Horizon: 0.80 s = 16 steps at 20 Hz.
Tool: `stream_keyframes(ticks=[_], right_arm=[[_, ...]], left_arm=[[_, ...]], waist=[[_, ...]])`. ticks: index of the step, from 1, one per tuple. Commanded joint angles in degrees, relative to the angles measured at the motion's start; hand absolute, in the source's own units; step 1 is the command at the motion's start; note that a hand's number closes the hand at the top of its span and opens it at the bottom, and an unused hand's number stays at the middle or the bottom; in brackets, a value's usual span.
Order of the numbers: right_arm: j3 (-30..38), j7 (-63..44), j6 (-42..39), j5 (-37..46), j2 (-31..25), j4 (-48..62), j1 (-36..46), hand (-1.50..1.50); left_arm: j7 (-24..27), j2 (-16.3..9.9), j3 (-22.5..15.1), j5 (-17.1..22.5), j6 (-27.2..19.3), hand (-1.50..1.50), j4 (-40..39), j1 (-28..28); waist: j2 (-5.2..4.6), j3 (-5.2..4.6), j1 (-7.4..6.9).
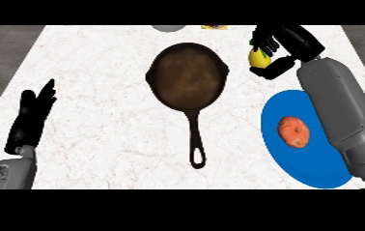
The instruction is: Pick the lemon from the plate and place it in the pan
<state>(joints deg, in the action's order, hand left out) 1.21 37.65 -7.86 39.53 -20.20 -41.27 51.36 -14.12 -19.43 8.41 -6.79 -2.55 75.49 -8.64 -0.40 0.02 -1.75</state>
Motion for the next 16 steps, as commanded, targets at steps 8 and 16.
stream_keyframes(ticks=[8,16], right_arm=[[2.26,-9.21,5.31,0.66,14.09,19.28,15.68,1.50],[2.06,-9.50,12.28,2.82,19.13,28.86,16.72,1.50]], left_arm=[[-0.42,1.78,-0.97,-0.69,-0.07,0.00,-0.23,-1.71],[-1.43,-0.71,0.15,-0.21,1.88,0.00,0.48,-3.08]], waist=[[-0.63,0.00,-1.19],[-1.37,0.03,-2.98]])
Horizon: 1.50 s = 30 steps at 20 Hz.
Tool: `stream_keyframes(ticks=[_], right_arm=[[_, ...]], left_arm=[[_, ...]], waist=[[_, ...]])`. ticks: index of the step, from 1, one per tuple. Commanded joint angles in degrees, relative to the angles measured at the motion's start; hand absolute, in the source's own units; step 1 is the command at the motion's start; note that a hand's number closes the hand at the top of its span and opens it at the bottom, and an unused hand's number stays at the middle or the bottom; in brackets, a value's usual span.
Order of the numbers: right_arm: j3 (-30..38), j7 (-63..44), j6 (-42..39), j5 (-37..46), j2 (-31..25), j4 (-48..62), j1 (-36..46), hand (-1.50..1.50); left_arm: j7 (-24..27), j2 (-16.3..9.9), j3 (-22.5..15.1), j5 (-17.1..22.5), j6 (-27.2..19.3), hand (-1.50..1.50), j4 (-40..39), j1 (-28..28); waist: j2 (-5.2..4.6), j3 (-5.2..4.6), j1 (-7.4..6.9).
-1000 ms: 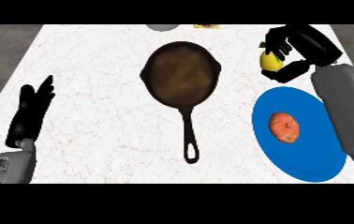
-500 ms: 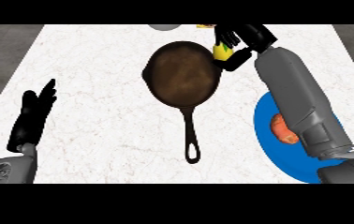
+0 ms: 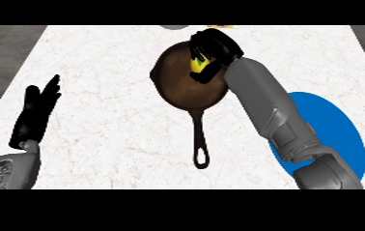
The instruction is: Pick the lemon from the plate and place it in the pan
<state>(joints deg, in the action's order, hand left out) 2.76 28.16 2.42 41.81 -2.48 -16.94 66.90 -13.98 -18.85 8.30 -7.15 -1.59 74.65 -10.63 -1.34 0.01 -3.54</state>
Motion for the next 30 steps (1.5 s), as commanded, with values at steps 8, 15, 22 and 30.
stream_keyframes(ticks=[8,15,22,30], right_arm=[[0.32,4.03,1.08,-6.11,2.45,9.66,-1.70,1.50],[0.21,4.56,-0.11,-8.25,2.47,12.81,-2.34,-1.50],[4.96,9.07,-1.41,-15.08,2.48,12.05,-1.88,-1.50],[9.96,9.79,1.30,-21.60,2.48,11.98,0.12,-1.50]], left_arm=[[0.41,1.03,-1.89,-1.24,0.39,0.00,0.24,-1.35],[-0.73,2.75,-3.43,-0.93,1.04,0.00,0.04,-5.48],[0.17,2.59,-3.32,-1.53,0.99,0.00,-1.96,-5.08],[0.48,1.94,-1.72,-1.51,0.03,0.00,-2.85,-4.76]], waist=[[-0.74,0.07,-3.85],[-1.50,0.14,-6.88],[-1.60,0.16,-7.09],[-0.80,0.08,-3.65]])
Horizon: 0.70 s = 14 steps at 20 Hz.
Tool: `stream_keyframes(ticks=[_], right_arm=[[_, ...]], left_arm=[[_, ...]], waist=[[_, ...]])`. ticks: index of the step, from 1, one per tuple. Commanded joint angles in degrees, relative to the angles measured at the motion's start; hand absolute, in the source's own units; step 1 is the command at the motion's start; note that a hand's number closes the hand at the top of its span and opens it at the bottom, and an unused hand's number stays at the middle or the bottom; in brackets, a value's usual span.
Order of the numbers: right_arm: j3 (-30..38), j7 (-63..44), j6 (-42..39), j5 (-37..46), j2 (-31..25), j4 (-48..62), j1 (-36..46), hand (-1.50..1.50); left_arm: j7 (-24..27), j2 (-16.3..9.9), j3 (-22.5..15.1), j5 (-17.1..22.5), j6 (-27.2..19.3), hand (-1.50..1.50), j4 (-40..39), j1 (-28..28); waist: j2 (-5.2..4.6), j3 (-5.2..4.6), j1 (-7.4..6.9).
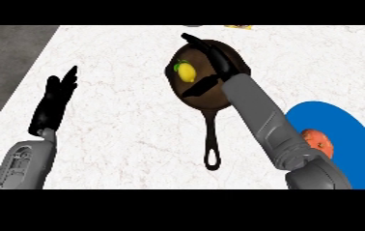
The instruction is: Pick the lemon from the plate and place it in the pan
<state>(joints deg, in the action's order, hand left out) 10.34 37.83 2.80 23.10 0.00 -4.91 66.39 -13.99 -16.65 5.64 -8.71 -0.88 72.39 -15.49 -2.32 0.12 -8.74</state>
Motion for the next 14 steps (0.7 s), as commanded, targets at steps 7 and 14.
stream_keyframes(ticks=[7,14], right_arm=[[6.10,-3.74,-1.46,-5.78,-6.69,-0.72,0.88,-1.50],[7.65,-2.81,-12.83,-7.13,-18.39,-1.26,0.27,-1.50]], left_arm=[[-1.12,0.27,0.77,0.22,-1.15,0.00,3.35,3.12],[1.57,-1.87,2.98,1.61,0.78,0.00,0.83,3.49]], waist=[[0.40,0.03,3.26],[0.08,0.01,4.12]])
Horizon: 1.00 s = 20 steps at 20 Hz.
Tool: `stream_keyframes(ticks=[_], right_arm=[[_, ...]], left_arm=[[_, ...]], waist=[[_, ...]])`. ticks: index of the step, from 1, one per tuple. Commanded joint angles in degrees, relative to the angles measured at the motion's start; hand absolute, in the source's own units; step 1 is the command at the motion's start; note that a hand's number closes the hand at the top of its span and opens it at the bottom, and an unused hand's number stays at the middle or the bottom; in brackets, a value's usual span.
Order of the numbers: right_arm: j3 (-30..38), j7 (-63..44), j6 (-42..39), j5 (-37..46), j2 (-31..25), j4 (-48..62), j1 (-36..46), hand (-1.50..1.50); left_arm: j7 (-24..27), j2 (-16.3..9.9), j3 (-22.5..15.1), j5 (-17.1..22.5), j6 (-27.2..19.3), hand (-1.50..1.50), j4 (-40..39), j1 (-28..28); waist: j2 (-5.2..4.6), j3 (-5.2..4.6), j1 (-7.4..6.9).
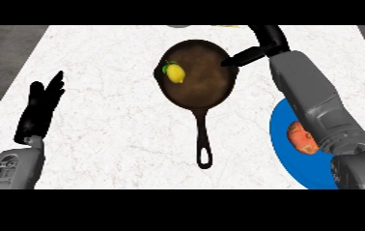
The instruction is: Pick the lemon from the plate and place it in the pan
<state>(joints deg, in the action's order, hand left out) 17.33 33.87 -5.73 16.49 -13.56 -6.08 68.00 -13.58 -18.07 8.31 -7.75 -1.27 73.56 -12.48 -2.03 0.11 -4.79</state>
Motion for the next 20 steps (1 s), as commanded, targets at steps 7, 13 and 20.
stream_keyframes(ticks=[7,13,20], right_arm=[[0.50,4.50,-17.53,-0.24,-15.32,0.07,-4.68,-1.50],[-0.91,6.52,-23.14,1.45,-20.88,-0.44,-5.56,-1.50],[-0.73,8.73,-24.02,1.49,-23.76,-1.27,-7.54,-1.50]], left_arm=[[0.01,2.07,-0.95,-0.95,-1.91,0.00,1.98,1.45],[-0.86,-0.58,0.38,0.22,0.72,0.00,0.39,-1.21],[0.32,0.47,-0.92,-0.97,0.00,0.00,0.95,-0.74]], waist=[[-0.33,0.17,-0.07],[-0.60,0.24,-0.36],[-1.12,0.36,-1.16]])
